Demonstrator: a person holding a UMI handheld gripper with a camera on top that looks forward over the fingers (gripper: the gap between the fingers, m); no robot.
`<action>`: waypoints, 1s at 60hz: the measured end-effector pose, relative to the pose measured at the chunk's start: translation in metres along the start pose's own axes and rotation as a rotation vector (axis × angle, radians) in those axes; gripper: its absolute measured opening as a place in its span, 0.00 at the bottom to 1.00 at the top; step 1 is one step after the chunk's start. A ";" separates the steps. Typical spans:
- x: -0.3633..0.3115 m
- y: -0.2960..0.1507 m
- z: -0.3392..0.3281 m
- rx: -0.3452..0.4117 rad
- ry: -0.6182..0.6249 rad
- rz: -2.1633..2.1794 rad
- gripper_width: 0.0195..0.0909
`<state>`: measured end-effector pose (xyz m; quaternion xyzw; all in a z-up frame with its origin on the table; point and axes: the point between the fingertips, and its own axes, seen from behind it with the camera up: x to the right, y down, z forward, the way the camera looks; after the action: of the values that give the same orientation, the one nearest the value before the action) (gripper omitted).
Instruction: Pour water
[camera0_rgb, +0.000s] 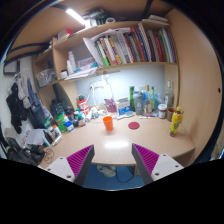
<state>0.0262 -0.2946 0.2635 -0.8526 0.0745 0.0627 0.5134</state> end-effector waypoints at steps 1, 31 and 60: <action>-0.002 0.001 0.001 0.002 0.009 0.003 0.89; 0.270 0.000 0.105 0.154 0.338 -0.032 0.87; 0.444 -0.006 0.315 0.194 0.409 -0.050 0.48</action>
<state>0.4536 -0.0406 0.0410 -0.7957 0.1614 -0.1316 0.5688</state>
